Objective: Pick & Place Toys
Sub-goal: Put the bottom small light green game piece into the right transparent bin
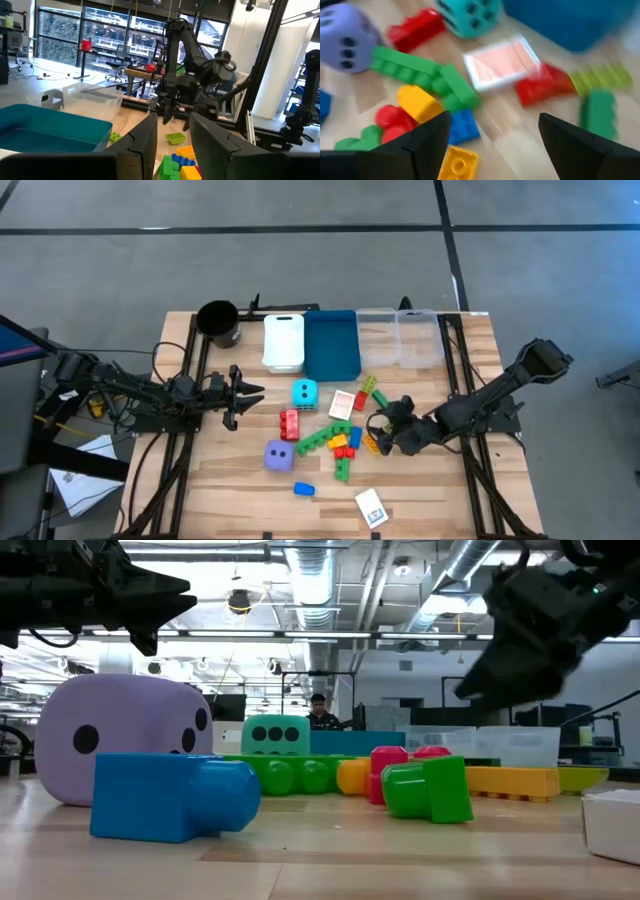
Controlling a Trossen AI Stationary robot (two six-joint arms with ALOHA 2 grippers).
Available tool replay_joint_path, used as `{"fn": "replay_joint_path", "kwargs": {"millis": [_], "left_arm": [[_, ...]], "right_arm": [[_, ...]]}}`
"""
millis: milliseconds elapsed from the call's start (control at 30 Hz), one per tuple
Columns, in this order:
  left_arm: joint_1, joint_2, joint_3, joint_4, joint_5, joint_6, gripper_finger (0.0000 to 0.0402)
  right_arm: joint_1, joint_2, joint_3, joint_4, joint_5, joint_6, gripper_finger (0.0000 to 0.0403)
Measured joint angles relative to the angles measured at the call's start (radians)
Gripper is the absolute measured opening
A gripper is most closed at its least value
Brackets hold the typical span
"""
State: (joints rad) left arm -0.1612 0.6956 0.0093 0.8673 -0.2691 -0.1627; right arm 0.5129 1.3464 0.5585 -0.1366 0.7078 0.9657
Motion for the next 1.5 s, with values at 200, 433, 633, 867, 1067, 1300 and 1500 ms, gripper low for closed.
{"fn": "replay_joint_path", "kwargs": {"millis": [200, 433, 633, 867, 1067, 1300, 1500], "left_arm": [[0.000, 0.000, 0.000, -0.004, 0.003, 0.000, 0.0108], [0.000, 0.000, 0.000, -0.026, 0.003, 0.000, 0.0108], [0.000, 0.000, 0.000, -0.026, 0.003, -0.002, 0.0108], [0.000, 0.000, 0.000, -0.026, 0.002, -0.003, 0.0108], [0.000, 0.000, 0.000, -0.033, 0.002, -0.003, 0.0108], [0.000, 0.000, 0.000, -0.037, -0.001, -0.003, 0.0108], [0.000, 0.000, 0.000, -0.037, -0.001, -0.003, 0.0108]], "right_arm": [[0.072, 0.000, 0.018, -0.201, -0.006, 0.314, 0.0295], [0.161, 0.000, 0.019, -0.315, -0.004, 0.479, 0.0295], [0.212, 0.000, 0.019, -0.423, -0.018, 0.602, 0.0295], [0.199, 0.034, 0.020, -0.432, -0.066, 0.575, 0.0295], [0.162, 0.138, 0.020, -0.382, -0.178, 0.530, 0.0295], [0.154, 0.225, 0.041, -0.401, -0.159, 0.572, 0.0291], [0.150, 0.248, 0.121, -0.530, -0.168, 0.610, 0.0224]]}}
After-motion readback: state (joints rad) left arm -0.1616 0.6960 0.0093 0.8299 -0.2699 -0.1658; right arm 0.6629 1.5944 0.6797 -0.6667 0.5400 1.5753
